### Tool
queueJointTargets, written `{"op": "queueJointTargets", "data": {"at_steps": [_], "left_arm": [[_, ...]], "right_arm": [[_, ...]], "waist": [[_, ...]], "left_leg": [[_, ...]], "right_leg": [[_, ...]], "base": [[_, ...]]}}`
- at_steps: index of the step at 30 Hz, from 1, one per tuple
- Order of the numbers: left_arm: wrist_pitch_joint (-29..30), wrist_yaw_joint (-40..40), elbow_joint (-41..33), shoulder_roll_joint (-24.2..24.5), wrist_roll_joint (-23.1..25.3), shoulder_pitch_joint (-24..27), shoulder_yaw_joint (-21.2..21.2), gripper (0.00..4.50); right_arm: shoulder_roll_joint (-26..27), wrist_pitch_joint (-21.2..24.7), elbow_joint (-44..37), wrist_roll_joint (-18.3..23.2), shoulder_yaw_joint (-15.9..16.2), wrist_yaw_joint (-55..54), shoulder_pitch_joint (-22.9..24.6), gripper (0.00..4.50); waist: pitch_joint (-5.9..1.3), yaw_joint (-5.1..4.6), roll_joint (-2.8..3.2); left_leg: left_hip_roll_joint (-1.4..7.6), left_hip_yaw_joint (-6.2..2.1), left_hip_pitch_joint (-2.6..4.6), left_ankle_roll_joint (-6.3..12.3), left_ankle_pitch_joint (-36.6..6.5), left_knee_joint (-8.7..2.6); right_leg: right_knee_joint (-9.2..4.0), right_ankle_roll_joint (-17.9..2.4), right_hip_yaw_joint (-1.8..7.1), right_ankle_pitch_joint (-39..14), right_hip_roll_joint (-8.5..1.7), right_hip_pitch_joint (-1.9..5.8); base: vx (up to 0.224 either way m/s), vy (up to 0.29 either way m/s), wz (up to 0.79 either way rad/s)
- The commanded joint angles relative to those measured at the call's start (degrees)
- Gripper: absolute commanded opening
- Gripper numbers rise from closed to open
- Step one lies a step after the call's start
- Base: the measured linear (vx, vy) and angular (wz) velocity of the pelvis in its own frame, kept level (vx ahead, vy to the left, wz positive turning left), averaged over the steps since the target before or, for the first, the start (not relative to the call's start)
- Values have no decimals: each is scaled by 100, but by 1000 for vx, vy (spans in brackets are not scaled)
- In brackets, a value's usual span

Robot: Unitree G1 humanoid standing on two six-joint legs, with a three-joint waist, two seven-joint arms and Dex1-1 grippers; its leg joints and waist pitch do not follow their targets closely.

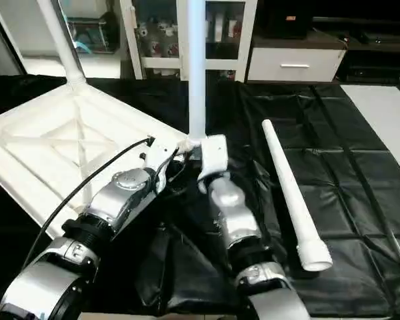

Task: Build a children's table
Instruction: Rotate leg to tighten

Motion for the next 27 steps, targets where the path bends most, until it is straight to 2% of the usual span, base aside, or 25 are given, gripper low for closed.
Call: {"op": "queueJointTargets", "data": {"at_steps": [1,2,4,7,8,9,10,12,15,17,21,24,25,27], "left_arm": [[68,-507,17,254,37,322,-138,0],[135,-670,-68,321,40,372,-199,0],[305,-1105,-319,519,44,513,-371,0],[359,-1459,-513,680,37,616,-504,0],[433,-1729,-652,792,19,680,-611,0],[436,-2048,-794,913,1,748,-741,0],[433,-2259,-886,989,-7,794,-822,0],[568,-2869,-1253,1246,-75,930,-1071,0],[901,-3680,-1834,1632,-155,1088,-1428,0],[1058,-3925,-2048,1777,-142,1125,-1561,0],[1149,-4180,-2359,1888,-174,1161,-1687,0],[1225,-4249,-2538,1914,-211,1190,-1750,0],[1309,-4285,-2669,1935,-221,1226,-1774,0],[1361,-4300,-2747,1945,-218,1255,-1787,0]], "right_arm": [[-246,282,-342,182,-27,454,104,350],[-361,365,-454,233,-21,648,137,371],[-755,598,-770,335,49,1337,231,381],[-1088,780,-986,405,116,1852,289,381],[-1329,839,-1110,422,207,2207,334,381],[-1550,927,-1231,475,273,2555,379,381],[-1685,998,-1332,510,313,2770,419,381],[-2092,1133,-1512,618,404,3399,488,381],[-2627,1207,-1664,625,611,4225,561,381],[-2798,1190,-1681,559,703,4523,564,381],[-2919,1169,-1694,548,894,4895,513,381],[-2911,1143,-1685,522,1034,5067,499,381],[-2923,1089,-1648,460,1172,5229,484,381],[-2924,1002,-1572,372,1293,5336,458,381]], "waist": [[-302,63,-60],[-304,72,-61],[-284,93,-48],[-291,91,-52],[-283,81,-25],[-308,99,-38],[-299,100,-20],[-308,114,-28],[-315,176,-23],[-284,218,-20],[-267,248,-17],[-270,245,-18],[-283,247,-50],[-279,257,-36]], "left_leg": [[277,-133,-11,595,-1065,-406],[291,-139,-4,569,-1096,-412],[302,-127,14,482,-1271,-425],[303,-148,5,398,-1330,-434],[300,-146,5,372,-1360,-439],[307,-151,24,389,-1314,-423],[313,-139,17,428,-1195,-419],[320,-128,19,480,-1103,-403],[324,-118,35,520,-1018,-391],[330,-108,46,494,-1078,-403],[337,-119,89,287,-1401,-431],[335,-123,85,226,-1445,-437],[338,-125,75,234,-1369,-433],[336,-126,58,271,-1293,-429]], "right_leg": [[-394,-1298,231,-1440,-330,302],[-383,-1302,234,-1470,-327,299],[-403,-1279,245,-1654,-320,271],[-385,-1268,248,-1637,-327,294],[-395,-1268,245,-1613,-317,289],[-370,-1312,248,-1469,-328,304],[-351,-1390,258,-1249,-321,297],[-323,-1500,263,-1023,-329,303],[-293,-1612,258,-906,-329,315],[-315,-1594,266,-1093,-333,293],[-368,-1455,271,-1613,-328,266],[-361,-1443,276,-1561,-319,267],[-344,-1451,275,-1470,-325,281],[-339,-1458,275,-1433,-330,284]], "base": [[0,0,0],[0,0,0],[0,0,0],[0,0,0],[0,0,0],[0,0,0],[0,0,0],[0,0,0],[0,0,0],[0,0,0],[0,0,0],[0,0,0],[0,0,0],[0,0,0]]}}
